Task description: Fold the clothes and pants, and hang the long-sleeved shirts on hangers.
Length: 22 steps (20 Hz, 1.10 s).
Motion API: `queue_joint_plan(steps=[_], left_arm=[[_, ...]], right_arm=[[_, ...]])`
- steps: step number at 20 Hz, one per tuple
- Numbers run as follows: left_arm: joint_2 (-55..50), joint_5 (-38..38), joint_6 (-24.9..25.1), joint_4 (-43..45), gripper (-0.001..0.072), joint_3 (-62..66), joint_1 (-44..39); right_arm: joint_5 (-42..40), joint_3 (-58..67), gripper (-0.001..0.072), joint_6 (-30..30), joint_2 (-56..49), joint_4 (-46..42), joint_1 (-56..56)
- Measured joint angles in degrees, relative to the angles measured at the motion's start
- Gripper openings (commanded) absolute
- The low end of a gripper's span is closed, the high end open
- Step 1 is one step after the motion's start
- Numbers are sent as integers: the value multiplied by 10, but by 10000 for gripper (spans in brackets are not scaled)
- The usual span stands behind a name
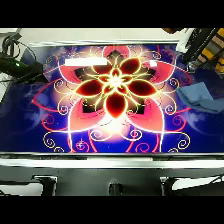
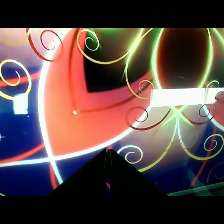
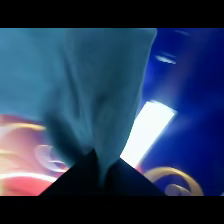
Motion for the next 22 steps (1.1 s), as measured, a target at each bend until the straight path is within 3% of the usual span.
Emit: queue_joint_plan(steps=[5,11,20,21,22], left_arm=[[0,0,0,0,19,0,0],[0,0,0,0,19,0,0],[0,0,0,0,19,0,0],[0,1,0,0,19,0,0],[0,1,0,0,19,0,0]], right_arm=[[-4,-187,28,0,79,-83,-3],[-78,-448,29,84,213,-149,-4],[-110,-552,43,113,267,-230,-4],[-106,-554,131,113,268,-239,-4],[-101,-555,293,113,268,-250,-4]])
